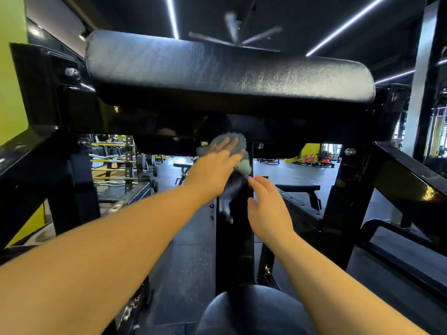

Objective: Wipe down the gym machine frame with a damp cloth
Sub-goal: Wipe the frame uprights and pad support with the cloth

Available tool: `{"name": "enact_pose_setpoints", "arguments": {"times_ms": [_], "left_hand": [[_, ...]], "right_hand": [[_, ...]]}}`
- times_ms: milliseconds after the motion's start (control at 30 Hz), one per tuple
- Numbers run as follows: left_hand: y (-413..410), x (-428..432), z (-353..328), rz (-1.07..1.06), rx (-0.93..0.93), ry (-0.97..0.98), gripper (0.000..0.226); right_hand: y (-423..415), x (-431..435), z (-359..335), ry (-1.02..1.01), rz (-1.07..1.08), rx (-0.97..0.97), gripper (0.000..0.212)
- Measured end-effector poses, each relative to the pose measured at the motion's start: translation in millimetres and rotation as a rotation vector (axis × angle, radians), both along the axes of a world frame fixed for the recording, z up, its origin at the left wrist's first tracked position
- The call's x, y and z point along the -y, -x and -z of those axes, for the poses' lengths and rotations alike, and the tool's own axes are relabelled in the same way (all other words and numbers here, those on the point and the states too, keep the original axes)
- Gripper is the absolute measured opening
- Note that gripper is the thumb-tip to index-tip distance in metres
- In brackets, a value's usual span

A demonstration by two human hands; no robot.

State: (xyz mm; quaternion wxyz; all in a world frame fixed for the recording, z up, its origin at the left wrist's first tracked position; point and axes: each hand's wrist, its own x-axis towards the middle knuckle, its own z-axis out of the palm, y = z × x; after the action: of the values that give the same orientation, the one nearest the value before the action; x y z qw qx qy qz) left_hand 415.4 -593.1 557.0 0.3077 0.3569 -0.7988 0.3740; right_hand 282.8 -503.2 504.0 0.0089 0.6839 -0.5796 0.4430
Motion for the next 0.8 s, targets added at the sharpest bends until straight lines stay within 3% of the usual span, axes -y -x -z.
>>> {"name": "enact_pose_setpoints", "arguments": {"times_ms": [67,133,200,267,400,533,633,700,800], "left_hand": [[-12,0,35,0.169,0.088,0.046,0.054],[-28,4,51,0.189,0.218,0.056,0.069],[-30,5,29,0.188,0.267,0.117,0.057],[-18,5,-1,0.111,0.211,0.117,0.048],[7,7,-12,0.056,0.002,0.082,0.049],[-13,5,47,0.202,0.279,0.099,0.046],[-28,8,47,0.178,0.484,0.132,0.047],[-18,3,19,0.11,0.401,0.178,0.049],[9,1,-9,-0.075,0.092,0.073,0.05]], "right_hand": [[-1,10,-14,0.063,-0.002,0.047,0.034],[-6,18,-22,0.103,0.05,0.206,0.027],[-11,24,-18,0.147,0.095,0.383,0.025],[-12,26,-7,0.189,0.079,0.549,0.022],[9,34,-4,0.153,-0.094,0.534,0.016],[17,39,-9,0.109,-0.177,0.667,0.018],[18,36,-6,0.027,-0.25,0.856,0.018],[19,34,-9,-0.006,-0.299,0.945,0.017],[20,32,-14,-0.032,-0.313,1.0,0.015]]}}
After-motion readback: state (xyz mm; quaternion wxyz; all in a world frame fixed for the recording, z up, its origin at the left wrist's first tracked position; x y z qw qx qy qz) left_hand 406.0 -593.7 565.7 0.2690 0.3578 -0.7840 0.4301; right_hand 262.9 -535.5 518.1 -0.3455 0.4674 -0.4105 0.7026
